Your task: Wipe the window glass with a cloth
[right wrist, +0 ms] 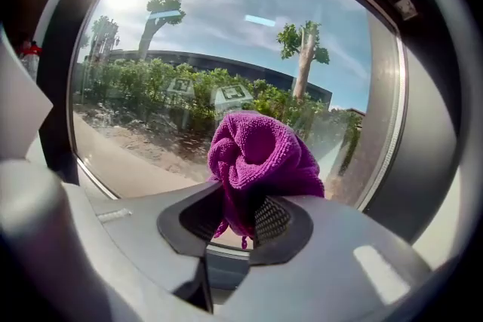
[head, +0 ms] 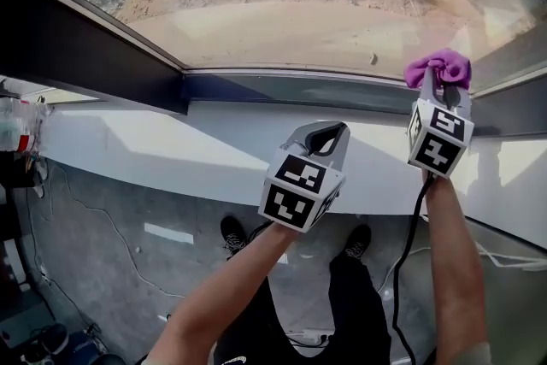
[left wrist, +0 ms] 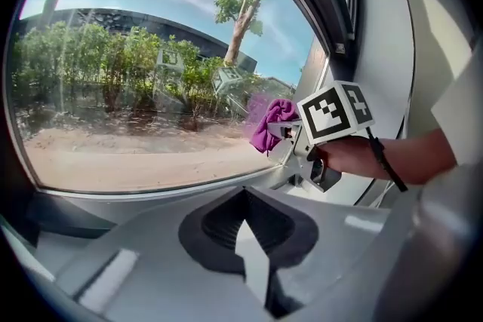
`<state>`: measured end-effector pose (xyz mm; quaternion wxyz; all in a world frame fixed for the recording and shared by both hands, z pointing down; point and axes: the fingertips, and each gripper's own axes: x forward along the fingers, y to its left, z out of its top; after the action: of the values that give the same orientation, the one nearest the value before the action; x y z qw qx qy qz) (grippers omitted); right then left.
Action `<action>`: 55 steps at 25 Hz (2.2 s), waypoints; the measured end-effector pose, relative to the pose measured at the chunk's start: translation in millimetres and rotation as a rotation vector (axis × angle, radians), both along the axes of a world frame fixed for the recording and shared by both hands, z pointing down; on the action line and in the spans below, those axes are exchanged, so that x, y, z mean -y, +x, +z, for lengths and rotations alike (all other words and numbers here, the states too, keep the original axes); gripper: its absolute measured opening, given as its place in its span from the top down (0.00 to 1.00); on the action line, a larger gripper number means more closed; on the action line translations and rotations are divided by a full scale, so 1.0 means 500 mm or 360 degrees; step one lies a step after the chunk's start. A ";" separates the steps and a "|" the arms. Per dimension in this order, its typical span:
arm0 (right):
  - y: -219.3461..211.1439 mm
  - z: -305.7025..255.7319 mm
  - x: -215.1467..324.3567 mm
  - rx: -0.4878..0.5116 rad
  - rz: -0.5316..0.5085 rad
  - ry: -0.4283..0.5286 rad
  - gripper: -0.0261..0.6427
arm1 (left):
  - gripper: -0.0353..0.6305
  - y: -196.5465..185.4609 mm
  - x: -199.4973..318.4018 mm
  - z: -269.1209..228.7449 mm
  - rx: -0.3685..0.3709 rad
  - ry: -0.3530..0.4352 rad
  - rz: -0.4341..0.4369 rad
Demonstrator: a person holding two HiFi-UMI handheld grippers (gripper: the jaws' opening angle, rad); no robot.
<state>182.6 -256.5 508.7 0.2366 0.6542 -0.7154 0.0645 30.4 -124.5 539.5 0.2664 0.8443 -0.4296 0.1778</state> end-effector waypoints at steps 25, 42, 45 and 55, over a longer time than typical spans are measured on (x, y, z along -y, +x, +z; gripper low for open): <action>-0.793 0.005 -0.078 0.0073 -0.0689 0.0010 0.80 | 0.95 -0.610 -0.113 0.001 0.0097 -0.0010 -0.0434; -1.070 0.018 -0.128 -0.0013 -0.1074 0.0108 0.80 | 0.95 -0.783 -0.159 0.014 0.0131 -0.0025 -0.0514; -1.086 0.050 -0.136 -0.0043 -0.1109 0.0071 0.80 | 0.95 -0.798 -0.164 0.017 0.0140 -0.0028 -0.0524; -1.091 0.142 -0.123 -0.0060 -0.1225 -0.0081 0.80 | 0.95 -0.797 -0.159 0.049 0.0144 -0.0070 -0.0526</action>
<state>-362.9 -195.0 579.5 0.2728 0.3329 -0.9023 -0.0235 -368.3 -45.0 563.9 0.2908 0.7473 -0.5701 0.1786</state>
